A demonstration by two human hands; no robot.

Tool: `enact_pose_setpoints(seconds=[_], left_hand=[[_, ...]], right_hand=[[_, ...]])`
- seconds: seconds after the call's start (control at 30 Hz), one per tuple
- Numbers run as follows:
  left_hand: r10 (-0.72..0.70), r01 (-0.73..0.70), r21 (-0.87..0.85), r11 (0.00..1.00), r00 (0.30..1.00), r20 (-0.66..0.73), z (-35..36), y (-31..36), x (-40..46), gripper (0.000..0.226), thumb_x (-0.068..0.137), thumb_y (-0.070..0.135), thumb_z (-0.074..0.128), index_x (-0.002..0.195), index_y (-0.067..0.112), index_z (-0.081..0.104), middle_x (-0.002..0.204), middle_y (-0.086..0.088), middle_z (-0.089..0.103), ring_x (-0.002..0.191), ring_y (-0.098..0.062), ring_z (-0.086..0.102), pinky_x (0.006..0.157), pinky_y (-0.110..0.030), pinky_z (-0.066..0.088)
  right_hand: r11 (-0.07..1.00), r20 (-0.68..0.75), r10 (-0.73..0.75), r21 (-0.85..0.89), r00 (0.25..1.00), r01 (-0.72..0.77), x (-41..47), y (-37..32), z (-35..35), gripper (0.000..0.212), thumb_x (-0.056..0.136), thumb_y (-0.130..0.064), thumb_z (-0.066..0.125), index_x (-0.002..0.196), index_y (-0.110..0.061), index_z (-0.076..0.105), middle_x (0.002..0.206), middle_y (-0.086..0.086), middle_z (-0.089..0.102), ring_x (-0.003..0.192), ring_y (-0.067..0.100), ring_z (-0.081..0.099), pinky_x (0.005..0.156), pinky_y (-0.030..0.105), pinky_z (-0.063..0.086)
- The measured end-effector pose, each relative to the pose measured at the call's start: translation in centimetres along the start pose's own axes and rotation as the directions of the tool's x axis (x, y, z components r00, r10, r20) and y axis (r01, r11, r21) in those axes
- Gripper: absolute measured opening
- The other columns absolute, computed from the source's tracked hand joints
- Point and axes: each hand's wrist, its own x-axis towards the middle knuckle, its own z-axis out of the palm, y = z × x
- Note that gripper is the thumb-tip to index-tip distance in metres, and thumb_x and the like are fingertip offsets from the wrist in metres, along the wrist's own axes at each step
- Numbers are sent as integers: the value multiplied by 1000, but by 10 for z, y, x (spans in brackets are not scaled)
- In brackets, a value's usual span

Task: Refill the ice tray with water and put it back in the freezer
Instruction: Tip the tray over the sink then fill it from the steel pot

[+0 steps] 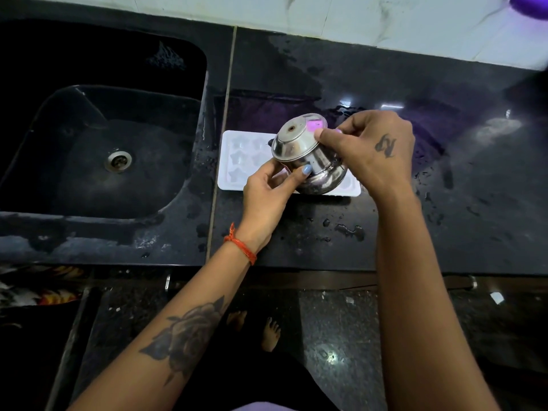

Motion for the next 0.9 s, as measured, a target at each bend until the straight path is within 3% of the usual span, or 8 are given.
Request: enact_pose_setpoints(seconds=[0.1,0.23,0.33,0.47,0.57,0.77,0.9], left_hand=[[-10,10,11,1000,1000,15,1,-1,0,41,64,41,75,100,21,69,104,-2,73,104,-21,66,98,-46,49],[-26,26,-4,1000,1000,18,3,-4,0,33,72,30,74,101,16,69,105,-5,72,104,-21,66,98,-46,49],[-36,36,-4,999,999,23,3,-4,-1,28,77,24,73,103,13,68,105,-6,72,105,-22,66,97,-45,50],[-62,63,-30,998,997,42,7,-2,-4,17,86,13,66,103,11,66,98,-2,71,98,-16,67,90,-34,54],[-59,61,-36,997,997,49,8,0,-4,14,86,12,64,100,14,65,93,3,70,92,-10,67,85,-28,55],[-25,26,-31,999,1000,13,9,-1,-2,21,83,14,70,104,12,67,99,1,72,101,-18,67,97,-43,50],[13,-12,20,1000,999,-32,12,-1,-1,39,67,31,78,102,18,69,99,2,74,100,-18,68,95,-45,51]], right_hand=[[1000,-4,-12,-18,1000,12,0,0,0,25,72,-36,70,68,-11,70,66,1,69,69,17,65,66,29,50],[998,-6,-19,-55,1000,19,1,2,-2,25,72,-36,69,70,-11,71,64,-1,67,68,15,64,55,19,40],[998,-8,-19,-66,1000,19,1,3,-3,24,72,-36,69,71,-11,71,62,-2,66,67,15,63,53,19,38],[994,-30,-41,-103,999,37,1,1,-2,27,71,-35,69,70,-8,70,69,10,69,69,23,64,61,27,46],[995,-25,-31,-97,999,28,1,1,-3,25,71,-35,69,69,-9,69,67,8,69,68,21,64,58,23,43],[998,-25,-12,-58,1000,11,2,4,-3,25,71,-36,70,69,-11,71,66,3,69,69,18,65,63,25,46],[998,-14,54,38,998,-54,2,11,-4,24,70,-38,72,66,-14,69,62,-3,66,67,14,64,67,29,51]])
